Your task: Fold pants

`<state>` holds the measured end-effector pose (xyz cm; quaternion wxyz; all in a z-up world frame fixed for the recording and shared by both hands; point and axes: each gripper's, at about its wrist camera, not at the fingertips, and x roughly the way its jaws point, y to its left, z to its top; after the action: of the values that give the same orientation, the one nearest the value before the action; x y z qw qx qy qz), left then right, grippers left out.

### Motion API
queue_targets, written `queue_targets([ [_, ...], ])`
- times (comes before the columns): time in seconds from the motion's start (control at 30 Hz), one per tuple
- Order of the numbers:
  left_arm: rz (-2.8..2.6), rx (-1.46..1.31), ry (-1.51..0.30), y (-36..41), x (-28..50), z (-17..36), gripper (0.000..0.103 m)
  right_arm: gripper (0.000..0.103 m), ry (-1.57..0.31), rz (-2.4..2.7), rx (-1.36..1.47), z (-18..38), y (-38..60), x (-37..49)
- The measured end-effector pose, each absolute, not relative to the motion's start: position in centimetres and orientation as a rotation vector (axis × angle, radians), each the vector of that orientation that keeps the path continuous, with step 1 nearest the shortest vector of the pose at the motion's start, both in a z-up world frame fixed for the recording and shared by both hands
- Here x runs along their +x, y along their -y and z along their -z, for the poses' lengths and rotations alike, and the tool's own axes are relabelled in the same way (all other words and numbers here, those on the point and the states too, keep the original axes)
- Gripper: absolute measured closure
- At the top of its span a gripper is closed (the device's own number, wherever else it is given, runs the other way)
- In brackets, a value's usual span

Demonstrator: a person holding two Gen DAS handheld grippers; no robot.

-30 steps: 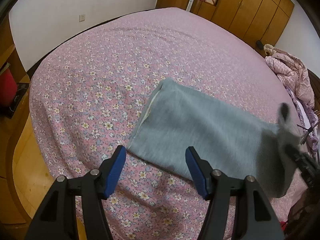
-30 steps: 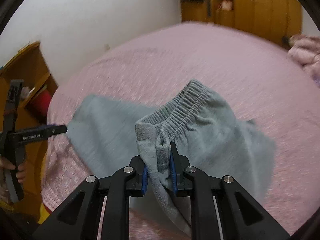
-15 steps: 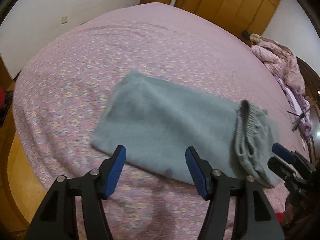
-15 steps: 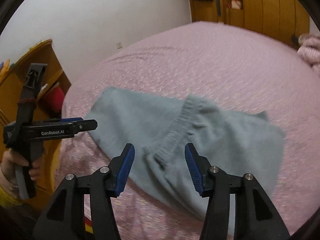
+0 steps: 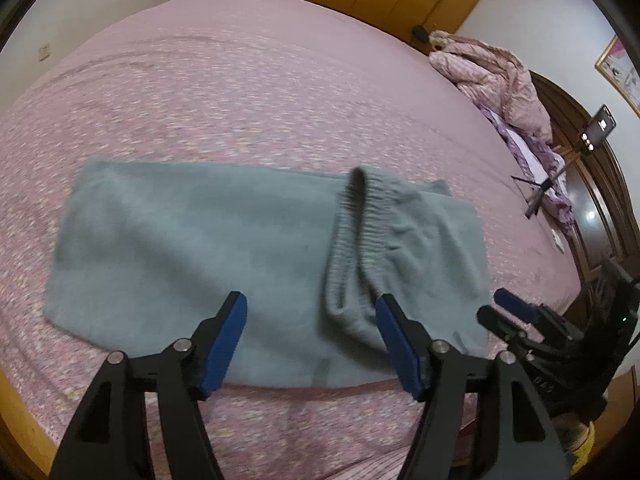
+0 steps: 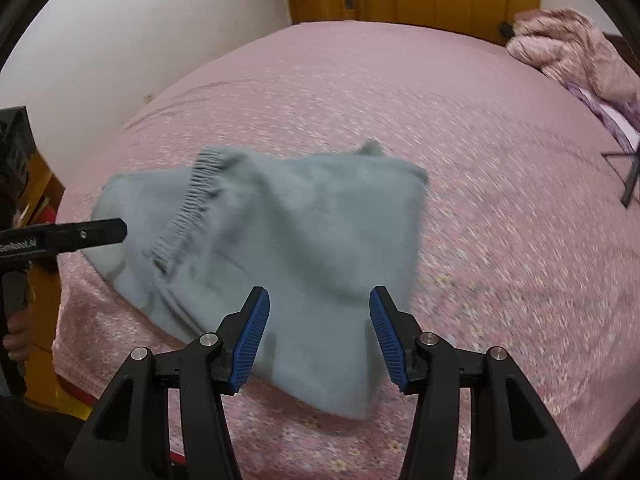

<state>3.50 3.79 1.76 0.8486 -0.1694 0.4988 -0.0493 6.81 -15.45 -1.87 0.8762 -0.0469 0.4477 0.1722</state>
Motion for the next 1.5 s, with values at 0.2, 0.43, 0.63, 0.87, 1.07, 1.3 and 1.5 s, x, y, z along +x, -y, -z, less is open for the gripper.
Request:
queue_targets([
  [0.2,0.161,-0.306,-1.082,-0.7,6.2,-1.1,0.031,0.049,-0.962,-0.334,-0.05,3.3,16.5,7.0],
  [0.43,0.121,-0.315,-1.159,0.2,7.3,2.6,0.032,0.049,-0.978,-0.325,-0.076,5.5,16.3,7.4],
  [0.63,0.164,-0.291,-1.109,1.0,6.2,2.2,0.061,0.035,-0.941,-0.341,-0.091,6.1,15.7,6.9],
  [0.87,0.162,-0.246,-1.095,1.9,6.5,2.3,0.064,0.033,-0.924,-0.346,-0.095,6.2,15.6,6.5],
  [1.07,0.166,-0.307,-1.08,1.6,7.5,3.0,0.059,0.033,-0.923,-0.365,-0.037,5.9,16.3,6.9],
  [1.3,0.165,-0.249,-1.039,2.4,6.6,2.0,0.074,0.033,-0.935,-0.335,0.049,5.1,17.9,7.0],
  [1.5,0.212,-0.283,-0.953,2.3,5.3,-0.7,0.082,0.033,-0.929,-0.301,0.106,4.4,19.7,6.5],
])
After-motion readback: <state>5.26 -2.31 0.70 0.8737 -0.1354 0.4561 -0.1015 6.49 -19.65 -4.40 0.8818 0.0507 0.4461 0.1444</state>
